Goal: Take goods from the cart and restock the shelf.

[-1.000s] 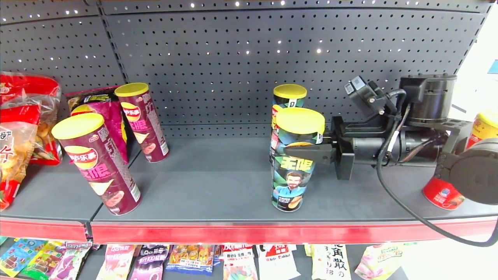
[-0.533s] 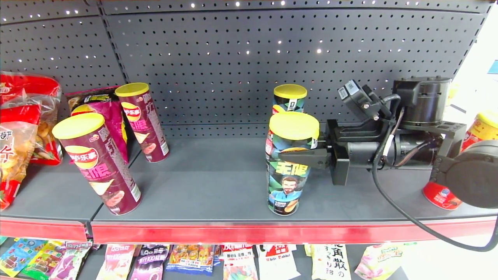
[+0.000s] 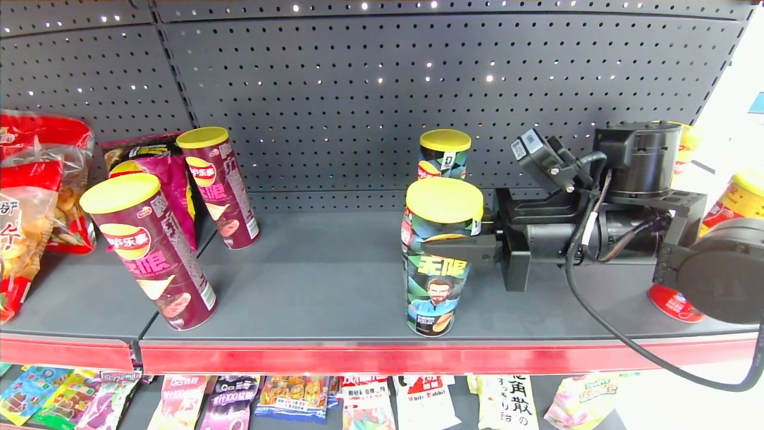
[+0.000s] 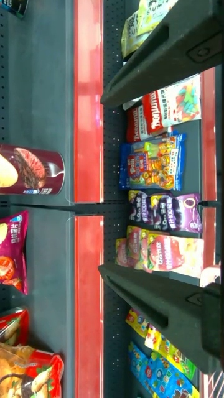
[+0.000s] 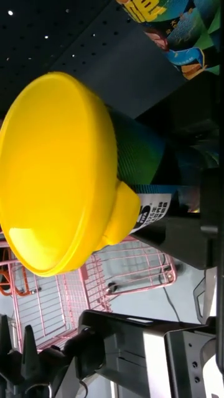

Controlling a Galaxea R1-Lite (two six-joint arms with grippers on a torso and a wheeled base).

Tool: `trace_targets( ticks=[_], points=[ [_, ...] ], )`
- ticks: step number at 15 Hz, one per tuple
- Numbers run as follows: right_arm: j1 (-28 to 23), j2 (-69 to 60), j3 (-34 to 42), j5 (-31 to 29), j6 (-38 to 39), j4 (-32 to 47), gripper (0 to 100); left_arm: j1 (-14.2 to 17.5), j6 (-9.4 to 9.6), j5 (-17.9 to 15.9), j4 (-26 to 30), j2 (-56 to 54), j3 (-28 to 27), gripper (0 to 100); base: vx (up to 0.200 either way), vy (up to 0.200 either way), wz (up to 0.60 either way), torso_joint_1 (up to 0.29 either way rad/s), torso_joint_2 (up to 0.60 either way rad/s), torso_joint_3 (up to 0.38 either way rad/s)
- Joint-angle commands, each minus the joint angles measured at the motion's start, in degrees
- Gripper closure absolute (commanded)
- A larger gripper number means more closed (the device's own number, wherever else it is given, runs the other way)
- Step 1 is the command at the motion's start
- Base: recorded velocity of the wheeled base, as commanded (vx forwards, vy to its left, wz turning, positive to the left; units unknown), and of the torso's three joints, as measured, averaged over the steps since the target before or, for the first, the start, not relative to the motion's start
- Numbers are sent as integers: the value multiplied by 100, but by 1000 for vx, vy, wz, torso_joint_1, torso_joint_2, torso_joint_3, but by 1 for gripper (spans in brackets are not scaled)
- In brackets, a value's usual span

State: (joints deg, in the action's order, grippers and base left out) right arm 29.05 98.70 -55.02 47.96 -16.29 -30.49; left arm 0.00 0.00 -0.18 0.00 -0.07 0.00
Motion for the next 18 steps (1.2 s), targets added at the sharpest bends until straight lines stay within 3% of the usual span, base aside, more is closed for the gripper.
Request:
trace_targets(
  ticks=[1, 10, 11, 18],
  points=[
    [22, 27, 8, 3, -24, -1, 100, 0, 0, 1, 0, 7, 0, 0, 0, 0, 0, 0, 0, 0],
    [39, 71, 44, 12, -103, -1, 100, 0, 0, 1, 0, 7, 0, 0, 0, 0, 0, 0, 0, 0],
    [39, 71, 52, 12, -147, -1, 0, 0, 0, 1, 0, 7, 0, 0, 0, 0, 0, 0, 0, 0],
    [-13, -105, 290, -15, -270, -1, 0, 0, 0, 1, 0, 7, 0, 0, 0, 0, 0, 0, 0, 0]
  ],
)
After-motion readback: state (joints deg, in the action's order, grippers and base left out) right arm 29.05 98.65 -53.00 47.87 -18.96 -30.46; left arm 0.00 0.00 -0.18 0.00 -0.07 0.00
